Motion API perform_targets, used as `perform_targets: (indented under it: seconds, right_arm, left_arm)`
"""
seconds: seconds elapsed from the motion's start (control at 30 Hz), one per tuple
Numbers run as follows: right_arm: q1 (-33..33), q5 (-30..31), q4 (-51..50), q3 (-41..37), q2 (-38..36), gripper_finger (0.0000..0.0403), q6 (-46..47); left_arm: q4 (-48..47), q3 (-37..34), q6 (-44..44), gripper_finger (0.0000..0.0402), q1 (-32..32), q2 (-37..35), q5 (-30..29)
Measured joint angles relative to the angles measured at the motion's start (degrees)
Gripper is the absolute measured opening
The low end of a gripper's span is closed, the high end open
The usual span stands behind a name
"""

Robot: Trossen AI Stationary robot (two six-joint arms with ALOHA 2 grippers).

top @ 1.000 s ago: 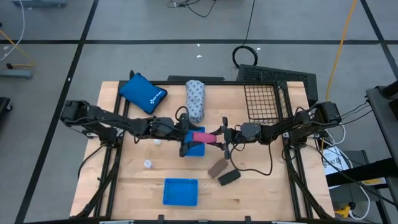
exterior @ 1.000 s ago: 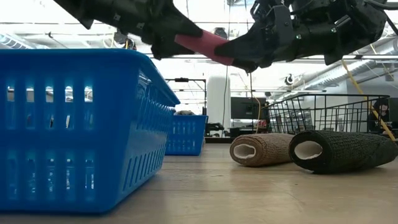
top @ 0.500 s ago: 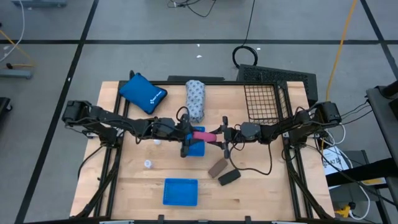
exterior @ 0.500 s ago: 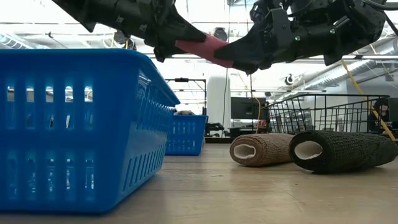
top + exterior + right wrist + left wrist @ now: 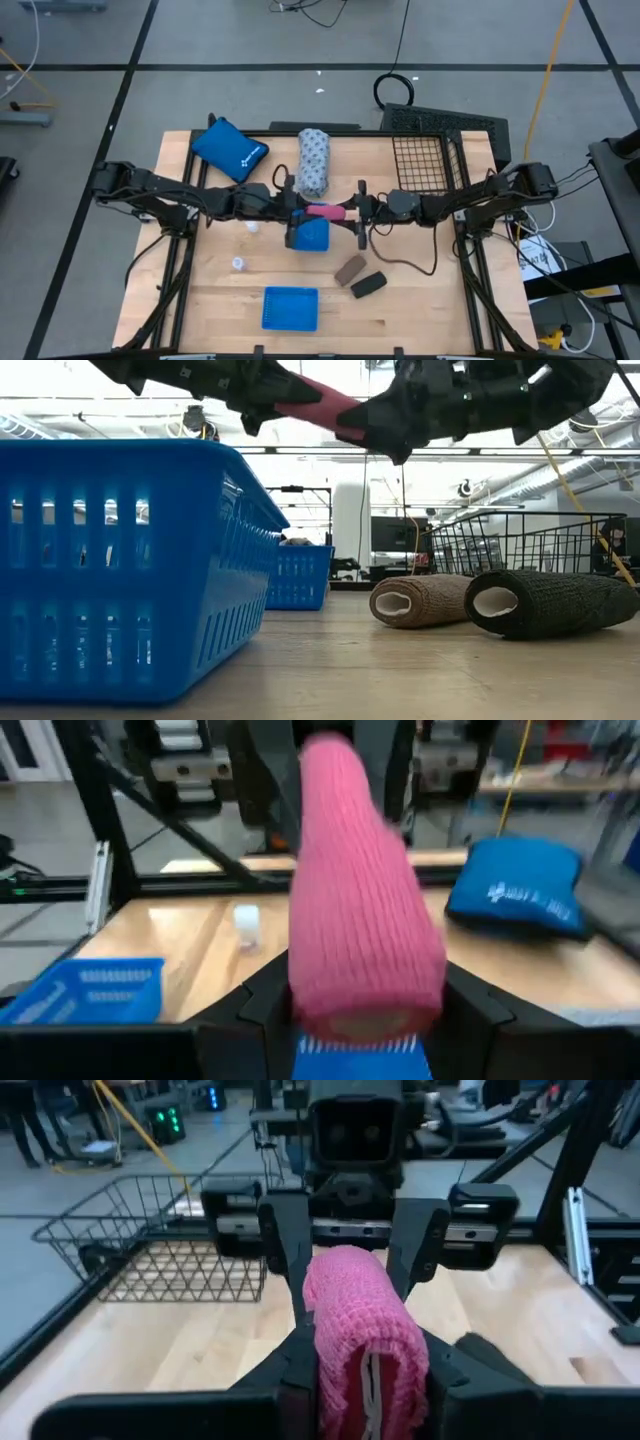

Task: Pick & place medical supplies in basket/bin
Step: Put the pink bandage into the bottom blue basket

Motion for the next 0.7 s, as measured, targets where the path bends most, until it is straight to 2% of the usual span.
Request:
perform_targets:
  seconds: [0.13, 0.27, 0.4, 0.5, 0.7]
  right_arm:
    - [-1.78, -6.18, -12.88, -1.15, -3.05, 0.0155, 4.79]
    - [-3.12, -3.40, -13.69, -0.28, -5.72, 0.0155, 5.21]
    - [-3.06, -2.31, -9.71, -2.24, -4.74, 0.0155, 3.71]
    - [-2.92, -2.38, 0.56, -2.73, -5.07, 0.0155, 1.89]
    - [-2.93, -2.35, 13.09, -4.88, -5.00, 0.0155, -0.93]
  left_arm:
    - [2.59, 0.35, 0.23, 0.0078, 1.33, -0.57, -1.87]
    - [4.64, 0.13, 0.21, 0.0077, 2.44, -0.16, -0.20]
    - [10.45, 0.24, 0.15, 0.0077, 3.15, 0.34, 4.78]
    - [12.60, 0.11, 0.18, 0.0076, 3.22, 1.61, 7.08]
    - [14.02, 0.12, -0.60, 0.0076, 3.16, 3.24, 7.75]
